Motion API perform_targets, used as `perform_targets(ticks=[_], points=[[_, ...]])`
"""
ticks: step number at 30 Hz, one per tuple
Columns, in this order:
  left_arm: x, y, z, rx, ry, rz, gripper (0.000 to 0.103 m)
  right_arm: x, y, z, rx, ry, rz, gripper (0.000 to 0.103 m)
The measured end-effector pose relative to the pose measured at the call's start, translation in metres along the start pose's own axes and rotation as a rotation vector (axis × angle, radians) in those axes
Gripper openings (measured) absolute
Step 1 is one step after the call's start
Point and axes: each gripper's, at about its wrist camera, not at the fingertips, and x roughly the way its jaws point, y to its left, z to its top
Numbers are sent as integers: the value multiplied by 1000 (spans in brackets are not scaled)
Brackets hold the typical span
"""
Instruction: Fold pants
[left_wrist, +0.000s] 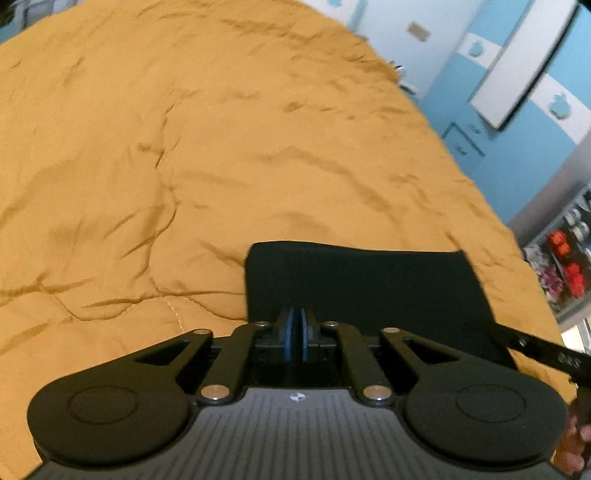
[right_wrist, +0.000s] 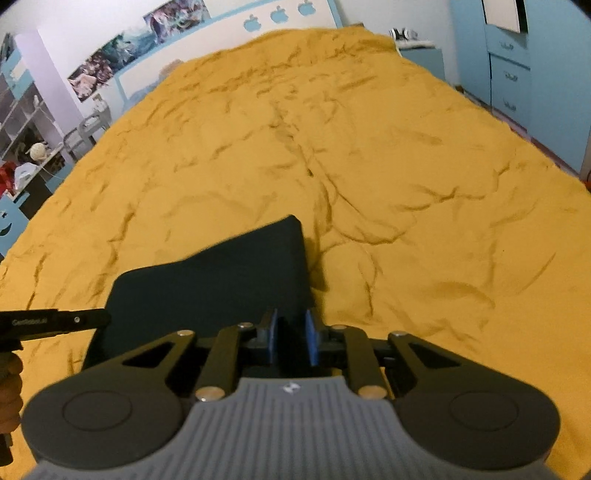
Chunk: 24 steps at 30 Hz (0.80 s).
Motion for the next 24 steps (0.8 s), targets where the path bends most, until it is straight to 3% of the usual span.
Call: perform_targets(ticks=[5, 7, 9, 10, 11, 16, 24], points=[[2, 8, 1, -54, -5, 13, 7, 3, -13, -1, 52, 8, 18, 29], [-4, 10, 1, -79, -20, 21, 19, 1, -20, -2, 100, 9, 43, 34], [-11, 13, 1, -96, -28, 21, 58, 1, -28, -3, 170, 28, 77, 45], [-14, 14, 0, -105, -29, 22, 64, 2, -32, -4, 199, 38, 92, 56], [-15, 17, -1, -117, -20, 17, 65, 3, -37, -5, 231, 49, 114, 61], [-5, 45, -5, -242, 97, -94, 68, 10, -52, -10, 306, 101, 176, 64], [18, 85, -19, -457, 148, -274, 70, 32, -65, -16, 424, 155, 283, 66]])
